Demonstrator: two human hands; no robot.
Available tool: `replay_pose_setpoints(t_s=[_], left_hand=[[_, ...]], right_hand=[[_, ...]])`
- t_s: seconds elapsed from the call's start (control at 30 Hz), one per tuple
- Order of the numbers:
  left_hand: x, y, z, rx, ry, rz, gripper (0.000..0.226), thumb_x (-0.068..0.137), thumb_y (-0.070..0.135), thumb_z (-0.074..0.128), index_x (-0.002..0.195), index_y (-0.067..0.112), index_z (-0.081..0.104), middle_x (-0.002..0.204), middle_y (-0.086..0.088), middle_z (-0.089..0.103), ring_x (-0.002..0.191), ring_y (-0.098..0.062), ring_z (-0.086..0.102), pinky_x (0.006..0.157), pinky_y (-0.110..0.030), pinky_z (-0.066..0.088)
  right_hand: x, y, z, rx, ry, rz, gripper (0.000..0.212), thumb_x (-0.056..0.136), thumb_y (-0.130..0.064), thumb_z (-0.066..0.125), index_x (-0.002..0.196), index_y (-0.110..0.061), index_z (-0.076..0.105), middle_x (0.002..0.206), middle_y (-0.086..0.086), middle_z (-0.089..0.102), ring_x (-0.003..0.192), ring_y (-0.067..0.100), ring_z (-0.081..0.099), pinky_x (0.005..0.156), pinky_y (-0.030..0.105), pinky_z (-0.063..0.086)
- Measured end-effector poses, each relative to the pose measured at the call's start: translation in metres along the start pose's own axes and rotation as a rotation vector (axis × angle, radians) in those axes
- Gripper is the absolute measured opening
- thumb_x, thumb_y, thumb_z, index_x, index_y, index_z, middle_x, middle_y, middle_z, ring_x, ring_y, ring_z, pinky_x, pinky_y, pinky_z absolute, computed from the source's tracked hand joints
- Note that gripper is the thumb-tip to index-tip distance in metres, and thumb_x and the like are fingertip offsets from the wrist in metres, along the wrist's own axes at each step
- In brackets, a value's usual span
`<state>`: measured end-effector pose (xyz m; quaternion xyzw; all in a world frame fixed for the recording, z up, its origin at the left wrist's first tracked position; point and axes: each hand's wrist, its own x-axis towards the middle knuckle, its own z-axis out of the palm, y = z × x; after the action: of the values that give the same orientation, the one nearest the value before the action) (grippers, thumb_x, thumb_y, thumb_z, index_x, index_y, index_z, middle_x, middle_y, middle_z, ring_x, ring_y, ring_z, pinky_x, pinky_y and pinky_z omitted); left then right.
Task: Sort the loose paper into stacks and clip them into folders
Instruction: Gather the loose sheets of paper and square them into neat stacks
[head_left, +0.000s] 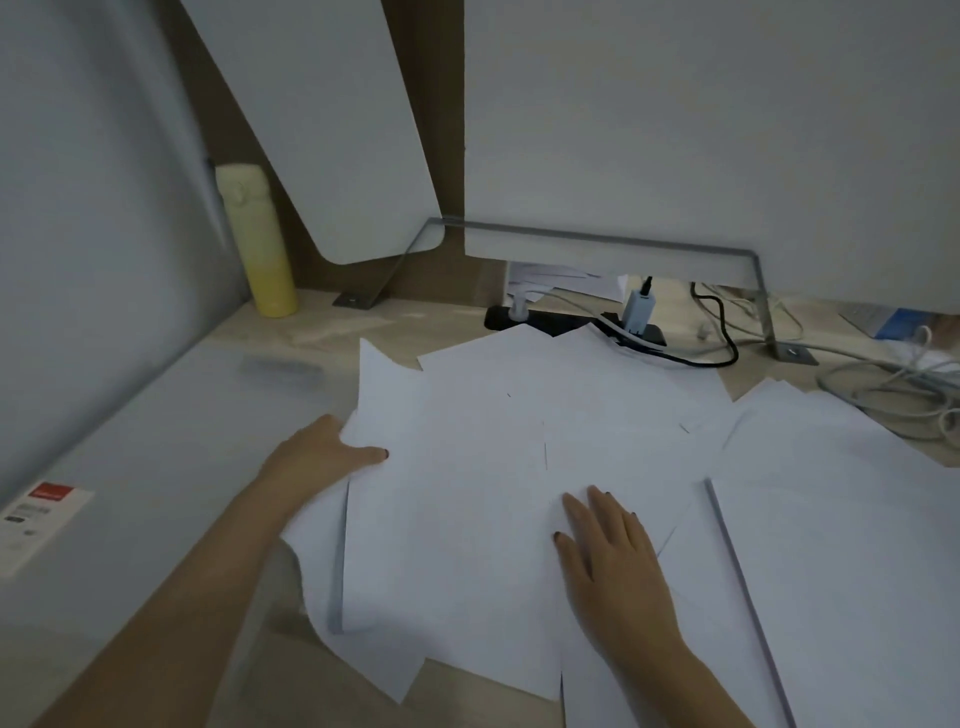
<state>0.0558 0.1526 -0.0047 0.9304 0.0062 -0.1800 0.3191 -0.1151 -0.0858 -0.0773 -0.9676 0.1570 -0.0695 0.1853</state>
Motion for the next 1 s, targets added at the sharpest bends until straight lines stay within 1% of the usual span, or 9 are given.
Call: replay_pose_setpoints(t_s=[0.13,0.17,0.23,0.3,0.4,0.5,0.67,0.8,1.0], left_hand=[[-0.017,0.002,0.005,-0.367,-0.161,0.026,0.043,0.081,0.021,0.072,0.119,0.010,0.056,0.107,-0.004,0.061,0.084,-0.018,0.060,0.071,-0.028,0.046],[-0.022,0.001,0.007,-0.419,-0.198,0.026,0.041,0.080,0.021,0.073,0.116,0.011,0.056,0.109,-0.002,0.062,0.085,-0.018,0.062,0.072,-0.028,0.048],[-0.026,-0.003,0.016,-0.493,-0.263,-0.005,0.048,0.080,0.019,0.073,0.123,0.008,0.056,0.116,-0.006,0.065,0.098,-0.024,0.064,0.086,-0.035,0.050],[-0.031,-0.003,0.028,-0.478,-0.208,0.002,0.045,0.084,0.012,0.067,0.126,0.004,0.054,0.119,-0.005,0.061,0.103,-0.024,0.060,0.094,-0.033,0.045],[-0.034,0.001,0.040,-0.284,-0.054,0.101,0.045,0.081,0.018,0.071,0.122,0.008,0.057,0.117,-0.005,0.060,0.098,-0.019,0.056,0.087,-0.027,0.042],[-0.033,0.003,0.041,-0.264,-0.103,0.087,0.063,0.067,0.031,0.076,0.124,0.012,0.055,0.121,-0.005,0.061,0.107,-0.023,0.059,0.095,-0.032,0.046],[-0.033,0.009,0.037,-0.231,-0.132,0.098,0.047,0.085,0.019,0.065,0.128,0.009,0.051,0.126,-0.007,0.059,0.102,-0.020,0.056,0.089,-0.028,0.042],[-0.044,-0.004,0.038,-0.093,-0.089,0.088,0.055,0.086,0.033,0.061,0.134,0.014,0.044,0.135,-0.002,0.051,0.122,-0.022,0.050,0.101,-0.030,0.039],[-0.053,-0.002,0.039,-0.331,-0.073,0.066,0.048,0.088,0.018,0.062,0.132,0.012,0.047,0.124,-0.004,0.057,0.113,-0.022,0.054,0.091,-0.026,0.039]], right_hand=[[-0.001,0.000,-0.001,0.009,-0.006,0.018,0.076,0.078,-0.056,-0.005,0.145,-0.032,0.022,0.157,-0.007,0.014,0.144,0.010,0.007,0.115,0.024,-0.004],[-0.001,0.000,-0.002,0.016,-0.008,0.018,0.073,0.081,-0.055,-0.003,0.145,-0.031,0.023,0.157,-0.007,0.014,0.144,0.010,0.007,0.115,0.024,-0.004],[-0.001,0.001,-0.003,0.042,-0.014,0.017,0.059,0.091,-0.049,0.010,0.145,-0.030,0.024,0.157,-0.007,0.014,0.145,0.010,0.007,0.116,0.025,-0.003],[-0.001,0.001,-0.005,0.059,-0.016,0.012,0.049,0.098,-0.040,0.021,0.145,-0.029,0.025,0.157,-0.007,0.014,0.145,0.009,0.007,0.117,0.025,-0.003],[-0.002,0.003,-0.005,0.078,-0.011,0.002,0.046,0.099,-0.035,0.025,0.144,-0.030,0.027,0.156,-0.008,0.016,0.144,0.008,0.007,0.117,0.025,-0.002],[-0.003,0.004,-0.005,0.099,0.001,-0.002,0.046,0.099,-0.034,0.027,0.144,-0.029,0.028,0.156,-0.008,0.017,0.145,0.009,0.008,0.117,0.025,-0.002],[-0.003,0.005,-0.003,0.100,0.008,-0.006,0.046,0.099,-0.033,0.027,0.145,-0.029,0.028,0.156,-0.008,0.016,0.145,0.008,0.007,0.115,0.024,-0.005],[-0.004,0.004,-0.004,0.102,0.012,0.001,0.046,0.099,-0.033,0.026,0.144,-0.029,0.027,0.156,-0.009,0.016,0.144,0.008,0.007,0.115,0.023,-0.006],[-0.003,0.003,-0.004,0.097,0.013,0.000,0.046,0.099,-0.033,0.026,0.145,-0.028,0.027,0.157,-0.007,0.016,0.145,0.009,0.007,0.115,0.024,-0.005]])
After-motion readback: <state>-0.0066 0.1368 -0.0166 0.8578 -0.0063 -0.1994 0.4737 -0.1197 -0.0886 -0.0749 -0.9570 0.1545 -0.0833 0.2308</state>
